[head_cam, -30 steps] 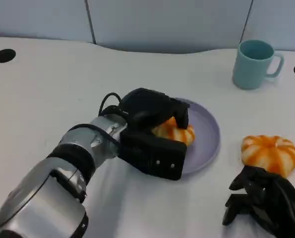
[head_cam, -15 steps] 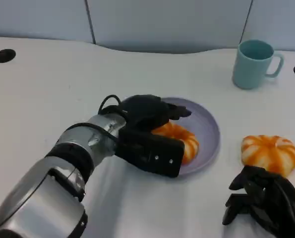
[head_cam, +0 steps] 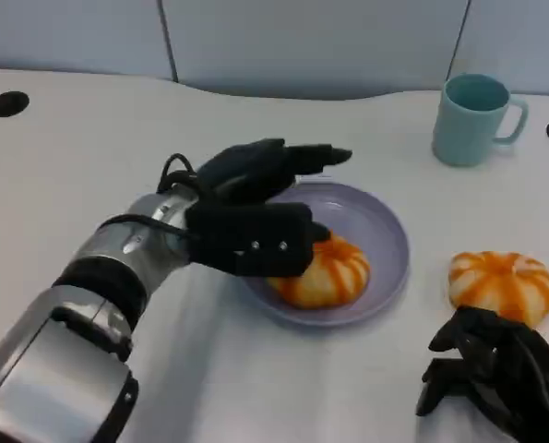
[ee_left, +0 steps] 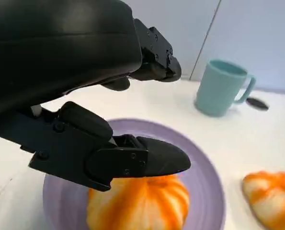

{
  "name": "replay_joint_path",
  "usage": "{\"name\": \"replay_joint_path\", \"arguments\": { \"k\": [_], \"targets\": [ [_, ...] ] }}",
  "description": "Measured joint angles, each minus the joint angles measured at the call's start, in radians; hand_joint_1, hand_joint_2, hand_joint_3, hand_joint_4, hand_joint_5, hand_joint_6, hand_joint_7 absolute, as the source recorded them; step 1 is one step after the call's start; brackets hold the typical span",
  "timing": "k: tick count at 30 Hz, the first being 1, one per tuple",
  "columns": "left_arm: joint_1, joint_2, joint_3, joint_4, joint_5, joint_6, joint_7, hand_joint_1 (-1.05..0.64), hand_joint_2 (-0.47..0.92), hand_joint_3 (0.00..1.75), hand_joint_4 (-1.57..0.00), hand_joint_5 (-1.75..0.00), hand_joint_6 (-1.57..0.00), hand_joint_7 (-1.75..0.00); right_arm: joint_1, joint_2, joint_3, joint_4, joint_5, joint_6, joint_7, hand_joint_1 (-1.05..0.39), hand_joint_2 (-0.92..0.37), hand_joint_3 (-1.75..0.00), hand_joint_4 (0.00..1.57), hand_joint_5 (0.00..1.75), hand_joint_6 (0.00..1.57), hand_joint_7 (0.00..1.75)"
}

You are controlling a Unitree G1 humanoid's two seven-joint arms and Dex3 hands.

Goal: Grasp the bread from the table and place it into the plate.

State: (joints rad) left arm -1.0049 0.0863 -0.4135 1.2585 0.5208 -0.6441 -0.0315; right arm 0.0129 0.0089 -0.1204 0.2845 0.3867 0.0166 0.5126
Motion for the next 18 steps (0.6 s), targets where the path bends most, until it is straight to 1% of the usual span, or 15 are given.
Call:
{"name": "replay_joint_path", "arguments": {
  "k": [4, 6, 10, 12, 14, 18],
  "targets": [
    [0.04, 0.027, 0.07, -0.022, -0.091, -0.051, -0.075, -0.79, 0.92, 0.51, -0.07, -0.52, -0.25, -0.04, -0.001, 0.0, 0.0, 0.001, -0.001, 0.0, 0.0, -0.94, -0.78, 0.0, 1.4, 0.9, 1.22, 0.82],
    [0.072, 0.033, 0.107, -0.033, -0.137, -0.072, -0.118, -0.77, 0.92, 0.48, -0.11, -0.55, -0.28, -0.04, -0.003, 0.0, -0.001, 0.007, -0.001, 0.0, 0.001, -0.94, -0.78, 0.0, 1.4, 0.89, 1.22, 0.82],
    [0.149, 0.04, 0.186, -0.072, -0.248, -0.111, -0.205, -0.75, 0.92, 0.45, -0.13, -0.57, -0.31, -0.05, -0.006, 0.0, -0.001, 0.014, -0.002, -0.003, 0.002, -0.95, -0.79, 0.0, 1.41, 0.89, 1.23, 0.82],
    [0.195, 0.042, 0.228, -0.099, -0.317, -0.129, -0.258, -0.75, 0.92, 0.4, -0.2, -0.61, -0.35, -0.06, -0.006, 0.0, 0.001, 0.013, -0.004, -0.003, -0.004, -0.95, -0.79, -0.01, 1.4, 0.9, 1.22, 0.85],
    [0.242, 0.041, 0.271, -0.131, -0.383, -0.146, -0.302, -0.75, 0.92, 0.39, -0.22, -0.62, -0.37, -0.07, -0.005, 0.0, 0.002, 0.007, -0.006, -0.001, -0.012, -0.95, -0.79, -0.01, 1.4, 0.91, 1.21, 0.87],
    [0.328, 0.026, 0.346, -0.209, -0.514, -0.141, -0.383, -0.69, 0.92, 0.35, -0.37, -0.71, -0.46, -0.09, -0.006, 0.0, 0.007, -0.002, -0.009, 0.003, -0.026, -0.96, -0.78, 0.0, 1.4, 0.93, 1.22, 0.89]
  ]
}}
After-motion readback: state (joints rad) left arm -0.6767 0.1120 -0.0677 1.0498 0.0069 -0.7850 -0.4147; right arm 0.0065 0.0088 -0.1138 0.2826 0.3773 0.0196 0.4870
